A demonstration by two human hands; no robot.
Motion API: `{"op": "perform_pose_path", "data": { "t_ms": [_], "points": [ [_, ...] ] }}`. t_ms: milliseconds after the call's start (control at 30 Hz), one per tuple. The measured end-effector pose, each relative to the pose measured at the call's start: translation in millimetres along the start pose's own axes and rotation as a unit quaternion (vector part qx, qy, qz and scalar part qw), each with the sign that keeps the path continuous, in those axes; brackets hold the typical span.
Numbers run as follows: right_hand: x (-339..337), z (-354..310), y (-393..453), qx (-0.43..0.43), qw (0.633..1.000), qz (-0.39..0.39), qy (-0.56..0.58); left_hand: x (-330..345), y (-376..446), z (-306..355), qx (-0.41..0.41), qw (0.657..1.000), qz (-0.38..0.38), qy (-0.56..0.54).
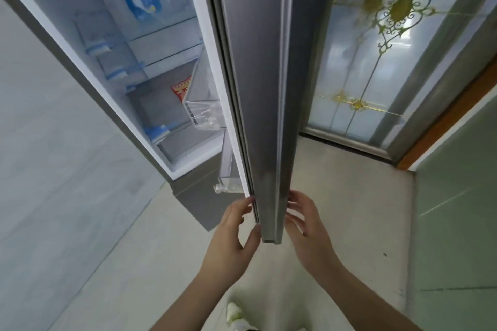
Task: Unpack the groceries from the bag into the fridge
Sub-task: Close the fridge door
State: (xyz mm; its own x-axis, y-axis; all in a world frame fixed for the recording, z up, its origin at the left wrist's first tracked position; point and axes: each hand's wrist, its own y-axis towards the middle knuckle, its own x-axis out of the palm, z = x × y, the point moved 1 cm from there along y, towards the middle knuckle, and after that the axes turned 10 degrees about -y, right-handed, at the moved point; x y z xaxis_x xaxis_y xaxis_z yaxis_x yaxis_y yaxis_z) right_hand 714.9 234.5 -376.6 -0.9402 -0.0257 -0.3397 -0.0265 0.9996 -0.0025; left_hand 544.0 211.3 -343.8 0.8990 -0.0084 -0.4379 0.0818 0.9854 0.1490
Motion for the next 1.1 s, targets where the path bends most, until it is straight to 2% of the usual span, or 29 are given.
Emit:
{"op": "perform_pose_path", "data": {
  "t_ms": [233,433,533,633,733,933,1100],
  "points": [
    [34,-20,22,0.013,0.998,-0.055,0.021,-39,3,-17,-0.048,0.996,0.067,-0.028],
    [69,-59,43,-0.011,0.994,-0.106,-0.023,-74,7,-39,-0.077,0.988,0.116,-0.059],
    [84,-78,56,-0.031,0.989,-0.134,-0.059,-93,9,-37,-0.027,0.982,0.184,-0.022],
    [100,-100,70,-0.067,0.986,-0.140,-0.066,-122,19,-26,0.072,0.968,0.230,0.066],
    [118,-119,79,-0.111,0.978,-0.156,-0.083,-147,33,-20,0.113,0.961,0.233,0.095],
    [147,-144,105,-0.228,0.945,-0.160,-0.174,-177,59,-25,0.072,0.952,0.292,0.055],
    [152,-165,134,-0.382,0.883,-0.038,-0.270,-202,82,-25,0.069,0.944,0.314,0.072]
  ]
}}
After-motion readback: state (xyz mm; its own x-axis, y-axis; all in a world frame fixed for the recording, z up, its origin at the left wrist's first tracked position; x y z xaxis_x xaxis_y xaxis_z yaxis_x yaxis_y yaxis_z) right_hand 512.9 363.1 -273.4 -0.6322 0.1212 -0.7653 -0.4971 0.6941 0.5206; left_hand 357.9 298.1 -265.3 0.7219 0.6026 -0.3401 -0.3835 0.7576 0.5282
